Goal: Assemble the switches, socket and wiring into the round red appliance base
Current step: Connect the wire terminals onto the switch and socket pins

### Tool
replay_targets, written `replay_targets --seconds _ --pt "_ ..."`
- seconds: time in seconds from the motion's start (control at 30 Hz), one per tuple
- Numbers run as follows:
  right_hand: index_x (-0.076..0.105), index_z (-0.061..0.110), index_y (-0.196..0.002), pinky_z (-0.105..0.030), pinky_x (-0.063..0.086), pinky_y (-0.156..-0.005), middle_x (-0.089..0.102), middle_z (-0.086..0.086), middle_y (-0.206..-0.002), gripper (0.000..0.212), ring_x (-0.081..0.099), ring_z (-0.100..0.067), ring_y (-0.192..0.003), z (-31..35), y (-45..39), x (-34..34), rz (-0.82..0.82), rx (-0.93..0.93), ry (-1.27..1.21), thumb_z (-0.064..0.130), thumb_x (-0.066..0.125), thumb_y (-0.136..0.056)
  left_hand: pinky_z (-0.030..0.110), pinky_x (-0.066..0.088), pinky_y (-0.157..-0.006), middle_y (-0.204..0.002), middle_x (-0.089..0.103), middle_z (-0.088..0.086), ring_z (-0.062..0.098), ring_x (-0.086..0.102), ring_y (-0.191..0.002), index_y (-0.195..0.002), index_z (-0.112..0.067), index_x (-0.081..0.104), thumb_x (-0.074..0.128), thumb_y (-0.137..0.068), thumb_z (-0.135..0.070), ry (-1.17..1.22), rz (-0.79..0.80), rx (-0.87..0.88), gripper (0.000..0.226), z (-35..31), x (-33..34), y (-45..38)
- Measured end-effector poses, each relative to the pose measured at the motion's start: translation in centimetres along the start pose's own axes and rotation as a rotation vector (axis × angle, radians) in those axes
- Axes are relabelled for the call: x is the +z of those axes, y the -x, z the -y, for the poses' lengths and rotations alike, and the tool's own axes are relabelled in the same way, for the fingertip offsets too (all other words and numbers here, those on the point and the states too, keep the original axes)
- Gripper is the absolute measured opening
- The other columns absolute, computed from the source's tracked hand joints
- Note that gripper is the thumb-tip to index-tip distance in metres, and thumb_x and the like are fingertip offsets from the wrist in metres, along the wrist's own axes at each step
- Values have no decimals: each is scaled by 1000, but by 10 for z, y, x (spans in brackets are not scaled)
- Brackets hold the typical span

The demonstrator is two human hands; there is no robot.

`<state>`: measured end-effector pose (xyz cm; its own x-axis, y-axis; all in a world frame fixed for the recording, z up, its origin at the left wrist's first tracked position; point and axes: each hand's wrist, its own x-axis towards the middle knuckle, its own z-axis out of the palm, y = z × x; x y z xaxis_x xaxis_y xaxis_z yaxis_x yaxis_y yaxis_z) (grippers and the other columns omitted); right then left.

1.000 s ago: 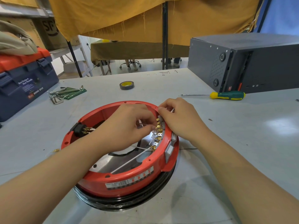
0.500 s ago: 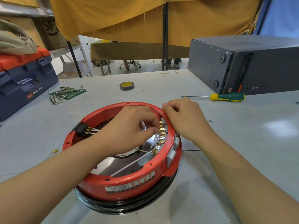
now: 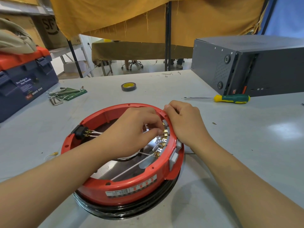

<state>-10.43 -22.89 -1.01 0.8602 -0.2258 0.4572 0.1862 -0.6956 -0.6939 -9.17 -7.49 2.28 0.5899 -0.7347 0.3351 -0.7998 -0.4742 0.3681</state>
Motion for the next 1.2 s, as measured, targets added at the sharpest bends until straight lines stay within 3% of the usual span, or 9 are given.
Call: replay_targets --seconds 0.1,0.47,1.2 --pt "37 19 -57 -38 30 -63 42 0 -55 41 44 -26 -65 2 -1 -1 22 -1 13 24 43 -98 11 37 -66 -79 61 -8 4 53 -75 -81 -15 72 65 -85 -13 -8 2 0 8 0 0 0" --pt "37 20 -59 -37 32 -63 44 1 -57 41 44 -27 -67 3 0 0 21 15 38 25 40 -99 8 35 -68 -79 55 -17 3 52 -78 -82 -16 71 63 -86 -13 -7 3 -21 9 -3 0 0" --pt "49 11 -67 -32 27 -59 45 0 -59 37 42 -17 -61 3 0 1 -11 24 29 25 38 -100 11 38 -68 -82 59 -11 4 53 -77 -81 -16 70 61 -88 -11 23 18 -41 11 -4 1 -1"
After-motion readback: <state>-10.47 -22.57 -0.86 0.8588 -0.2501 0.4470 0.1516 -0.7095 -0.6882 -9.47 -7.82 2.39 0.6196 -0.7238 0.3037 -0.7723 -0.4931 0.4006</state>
